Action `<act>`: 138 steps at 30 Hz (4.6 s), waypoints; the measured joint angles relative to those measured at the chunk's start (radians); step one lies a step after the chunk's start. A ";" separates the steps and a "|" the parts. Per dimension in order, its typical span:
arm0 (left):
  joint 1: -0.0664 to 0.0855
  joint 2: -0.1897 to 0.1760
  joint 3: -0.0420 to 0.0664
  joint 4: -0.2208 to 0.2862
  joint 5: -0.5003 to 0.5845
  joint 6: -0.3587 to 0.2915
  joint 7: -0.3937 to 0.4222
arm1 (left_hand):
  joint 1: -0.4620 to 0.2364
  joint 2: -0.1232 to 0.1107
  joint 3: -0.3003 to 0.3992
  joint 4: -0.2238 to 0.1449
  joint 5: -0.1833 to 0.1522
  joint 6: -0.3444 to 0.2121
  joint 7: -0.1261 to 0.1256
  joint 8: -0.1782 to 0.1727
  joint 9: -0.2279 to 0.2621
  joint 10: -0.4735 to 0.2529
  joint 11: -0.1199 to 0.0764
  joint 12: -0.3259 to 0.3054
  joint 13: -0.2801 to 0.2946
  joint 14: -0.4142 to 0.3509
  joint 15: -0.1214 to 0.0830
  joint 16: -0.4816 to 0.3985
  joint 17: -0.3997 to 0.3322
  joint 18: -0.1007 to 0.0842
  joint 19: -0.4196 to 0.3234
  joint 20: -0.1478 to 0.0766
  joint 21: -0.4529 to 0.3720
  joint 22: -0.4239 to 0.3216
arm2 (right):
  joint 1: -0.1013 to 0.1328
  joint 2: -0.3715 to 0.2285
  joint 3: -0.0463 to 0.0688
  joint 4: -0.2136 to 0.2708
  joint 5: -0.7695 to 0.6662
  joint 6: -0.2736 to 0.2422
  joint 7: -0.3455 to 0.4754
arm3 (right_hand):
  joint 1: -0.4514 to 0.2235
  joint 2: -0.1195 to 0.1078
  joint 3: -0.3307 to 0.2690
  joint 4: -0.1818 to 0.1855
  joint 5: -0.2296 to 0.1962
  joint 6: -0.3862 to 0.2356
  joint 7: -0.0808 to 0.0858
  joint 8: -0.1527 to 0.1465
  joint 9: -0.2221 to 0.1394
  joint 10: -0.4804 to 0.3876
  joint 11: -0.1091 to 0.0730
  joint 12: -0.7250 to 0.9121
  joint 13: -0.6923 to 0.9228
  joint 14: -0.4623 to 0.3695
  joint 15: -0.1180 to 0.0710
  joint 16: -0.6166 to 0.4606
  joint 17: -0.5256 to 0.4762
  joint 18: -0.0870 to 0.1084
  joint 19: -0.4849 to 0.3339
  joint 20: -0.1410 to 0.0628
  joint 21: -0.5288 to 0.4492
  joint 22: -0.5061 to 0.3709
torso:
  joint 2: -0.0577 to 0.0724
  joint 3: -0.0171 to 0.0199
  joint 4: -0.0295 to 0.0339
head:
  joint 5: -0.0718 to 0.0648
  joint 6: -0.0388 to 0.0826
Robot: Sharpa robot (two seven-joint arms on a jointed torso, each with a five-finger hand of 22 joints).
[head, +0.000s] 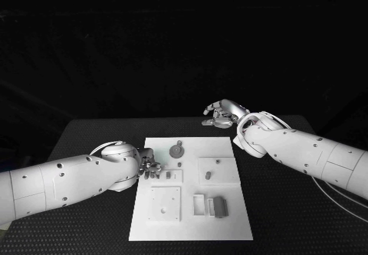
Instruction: Assemble the parts on the task board
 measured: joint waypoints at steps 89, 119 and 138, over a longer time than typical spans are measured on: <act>-0.023 -0.058 -0.002 0.055 -0.027 -0.107 0.025 | -0.002 -0.026 0.011 0.007 0.135 0.020 -0.010 0.042 0.025 0.025 0.000 0.016 0.000 0.024 -0.001 0.024 0.014 0.000 0.021 -0.004 0.066 0.000 | 0.000 -0.001 0.000 -0.003 0.012 0.011 0.002 | -0.011 0.003 -0.003 0.008 0.000 0.000 0.002 0.000 0.000 0.000 0.000 0.000 -0.002 -0.005 0.000 0.000 0.000 0.000 0.002 0.002 0.000 0.001 | 0.000 0.0006 0.0000 | -0.003 -0.002; -0.023 -0.031 -0.005 0.040 -0.057 -0.146 0.027 | 0.002 -0.030 0.011 0.007 0.123 0.021 -0.012 0.039 0.023 0.029 -0.003 0.015 -0.002 0.027 -0.004 0.024 0.012 0.000 0.023 -0.006 0.070 0.000 | 0.000 -0.002 -0.001 -0.002 0.012 0.012 0.002 | -0.011 0.003 0.000 0.011 0.000 -0.001 0.003 0.000 0.000 -0.004 -0.004 0.000 -0.003 -0.003 0.000 0.000 0.000 0.000 0.000 0.004 0.000 0.000 | 0.000 0.0009 -0.0007 | -0.003 -0.004; -0.031 -0.025 -0.004 0.032 -0.054 -0.144 0.027 | 0.002 -0.031 0.011 0.007 0.074 0.021 -0.012 0.039 0.021 0.029 -0.003 0.015 -0.006 0.027 -0.005 0.020 0.010 0.000 0.024 -0.007 0.070 0.000 | -0.001 -0.005 -0.001 -0.001 0.012 0.017 0.002 | -0.011 0.003 0.000 0.011 0.000 0.000 0.002 0.000 0.000 -0.004 -0.004 0.000 -0.003 -0.003 0.000 0.000 0.000 0.000 0.000 0.003 0.000 0.000 | 0.000 0.0013 -0.0011 | -0.006 -0.011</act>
